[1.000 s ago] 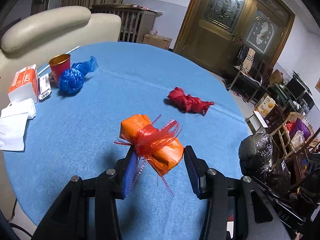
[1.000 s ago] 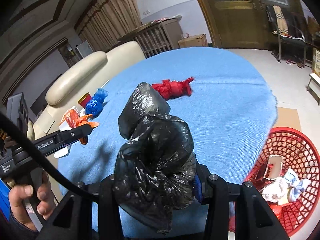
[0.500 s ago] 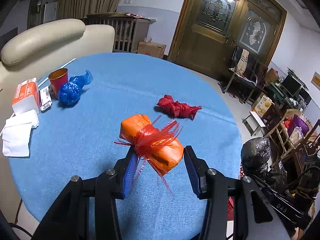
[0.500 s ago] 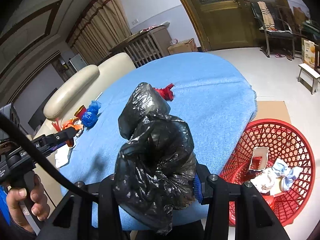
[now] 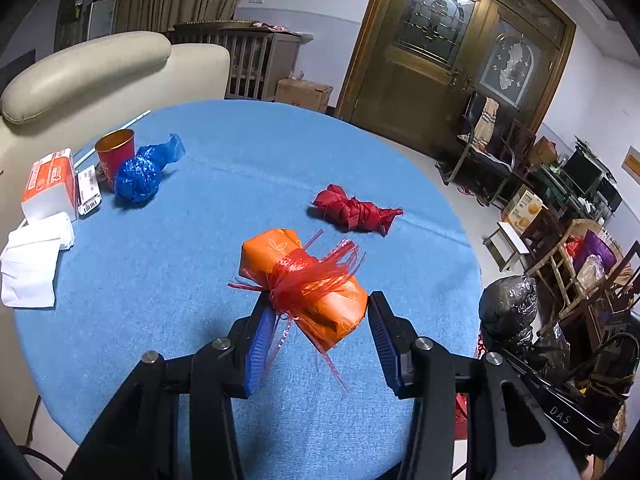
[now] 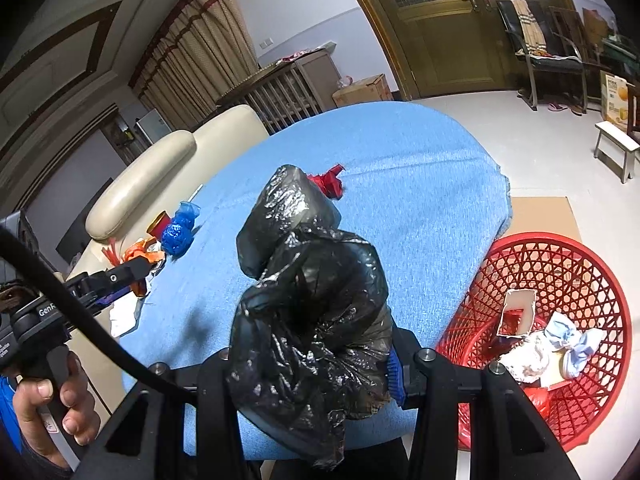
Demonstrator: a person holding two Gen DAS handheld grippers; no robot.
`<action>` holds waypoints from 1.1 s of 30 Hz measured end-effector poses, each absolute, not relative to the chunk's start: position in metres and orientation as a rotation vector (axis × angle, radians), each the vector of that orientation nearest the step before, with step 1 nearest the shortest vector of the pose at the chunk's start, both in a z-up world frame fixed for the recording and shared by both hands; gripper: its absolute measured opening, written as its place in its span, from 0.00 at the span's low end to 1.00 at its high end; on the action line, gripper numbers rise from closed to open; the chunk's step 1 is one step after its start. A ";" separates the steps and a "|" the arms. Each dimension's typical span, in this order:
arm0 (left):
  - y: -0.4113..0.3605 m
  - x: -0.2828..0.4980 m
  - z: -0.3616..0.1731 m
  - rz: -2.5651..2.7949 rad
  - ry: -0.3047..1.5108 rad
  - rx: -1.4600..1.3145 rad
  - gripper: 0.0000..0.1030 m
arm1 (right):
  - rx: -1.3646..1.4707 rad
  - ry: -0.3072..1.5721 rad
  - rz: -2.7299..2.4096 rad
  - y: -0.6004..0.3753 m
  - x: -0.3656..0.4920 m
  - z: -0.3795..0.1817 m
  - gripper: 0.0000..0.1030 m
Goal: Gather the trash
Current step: 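Carry the black bag with right gripper and orange bag with left gripper to basket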
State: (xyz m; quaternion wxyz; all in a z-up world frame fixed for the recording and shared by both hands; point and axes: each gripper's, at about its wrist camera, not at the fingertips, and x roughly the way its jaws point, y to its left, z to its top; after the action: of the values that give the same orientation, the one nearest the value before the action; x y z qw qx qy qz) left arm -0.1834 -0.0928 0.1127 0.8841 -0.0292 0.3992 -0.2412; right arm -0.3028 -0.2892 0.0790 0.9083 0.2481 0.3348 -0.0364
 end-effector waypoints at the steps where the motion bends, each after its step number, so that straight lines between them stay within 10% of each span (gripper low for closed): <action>1: -0.093 -0.184 0.112 -0.502 0.832 -0.061 0.48 | 0.514 0.692 -0.076 -0.290 -0.303 0.078 0.47; 33: -0.092 -0.180 0.098 -0.502 0.879 -0.081 0.48 | 0.626 0.739 -0.093 -0.306 -0.304 0.051 0.47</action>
State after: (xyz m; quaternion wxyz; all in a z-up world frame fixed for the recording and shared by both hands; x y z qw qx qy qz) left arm -0.1801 -0.0916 0.0985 0.8739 -0.0389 0.4208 -0.2402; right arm -0.3043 -0.3064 0.0513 0.8840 0.3008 0.3552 -0.0445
